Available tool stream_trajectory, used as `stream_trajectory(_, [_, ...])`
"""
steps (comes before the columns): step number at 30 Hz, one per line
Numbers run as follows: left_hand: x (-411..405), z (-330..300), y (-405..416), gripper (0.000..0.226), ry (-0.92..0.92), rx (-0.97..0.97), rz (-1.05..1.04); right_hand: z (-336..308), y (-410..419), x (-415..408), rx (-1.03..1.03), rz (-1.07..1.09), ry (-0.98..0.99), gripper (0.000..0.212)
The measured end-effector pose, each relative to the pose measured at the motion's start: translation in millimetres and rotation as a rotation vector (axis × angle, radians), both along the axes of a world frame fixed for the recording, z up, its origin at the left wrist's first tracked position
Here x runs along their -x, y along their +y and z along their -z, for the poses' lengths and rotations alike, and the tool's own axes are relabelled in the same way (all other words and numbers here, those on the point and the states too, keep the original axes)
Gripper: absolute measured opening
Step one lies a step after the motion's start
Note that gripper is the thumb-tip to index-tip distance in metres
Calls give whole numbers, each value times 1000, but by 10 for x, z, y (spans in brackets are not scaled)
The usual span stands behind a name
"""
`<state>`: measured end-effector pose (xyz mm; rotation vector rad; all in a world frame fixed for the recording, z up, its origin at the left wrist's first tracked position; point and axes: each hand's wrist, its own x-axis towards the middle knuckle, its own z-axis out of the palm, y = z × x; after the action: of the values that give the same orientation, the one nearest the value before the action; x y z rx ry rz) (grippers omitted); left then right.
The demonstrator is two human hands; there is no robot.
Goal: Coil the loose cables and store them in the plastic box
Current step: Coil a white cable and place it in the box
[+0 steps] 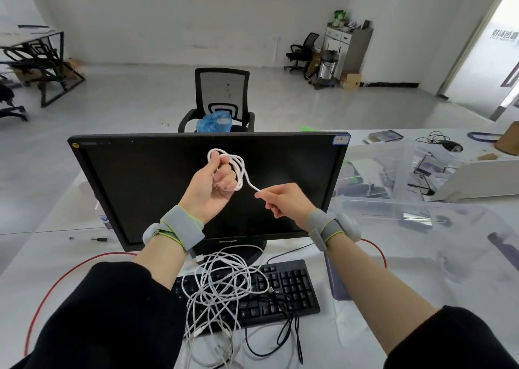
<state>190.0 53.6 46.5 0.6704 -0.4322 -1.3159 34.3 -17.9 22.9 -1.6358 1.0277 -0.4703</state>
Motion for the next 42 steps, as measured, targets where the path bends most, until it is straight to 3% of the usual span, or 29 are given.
stream_trajectory(6, [-81,79,-38,34,226,-89,-332,-68,293,-173,511,-220,289,32])
stream_trajectory(8, [-48,91,-4,30,159,-77,-323,-110,339,-221,560,-294,364,32])
stream_trajectory(10, [-19,107,18,29,-44,-60,-266,-128,358,-246,560,-340,419,30])
stream_trajectory(12, [-14,148,33,30,-418,-78,-252,-147,350,-233,551,-323,417,28])
stream_trajectory(16, [21,199,113,30,-1158,-120,-226,-234,321,-169,428,-113,161,19])
stream_trajectory(18, [34,210,137,26,-1322,-136,-206,-285,302,-153,328,-1,0,13])
stream_trajectory(22, [84,189,143,19,-1462,-105,-142,-389,258,-139,114,113,-202,10])
stream_trajectory(24, [98,200,136,21,-1429,-132,-136,-422,218,-121,8,128,-331,7])
stream_trajectory(26, [96,225,113,28,-1275,-195,-140,-413,151,-90,-28,160,-399,7])
stream_trajectory(30, [46,193,95,46,-522,-184,29,-281,54,-18,9,171,-200,19])
stream_trajectory(32, [21,126,117,53,-259,-138,139,-196,41,10,-47,59,-108,28])
stream_trajectory(34, [57,62,144,54,-189,-102,211,-146,52,0,-148,-64,-98,31])
stream_trajectory(37, [124,-9,153,50,-231,-103,249,-158,85,-56,-247,-138,-164,33])
stream_trajectory(42, [115,79,98,50,-326,-196,254,-201,113,17,-168,-192,-289,30])
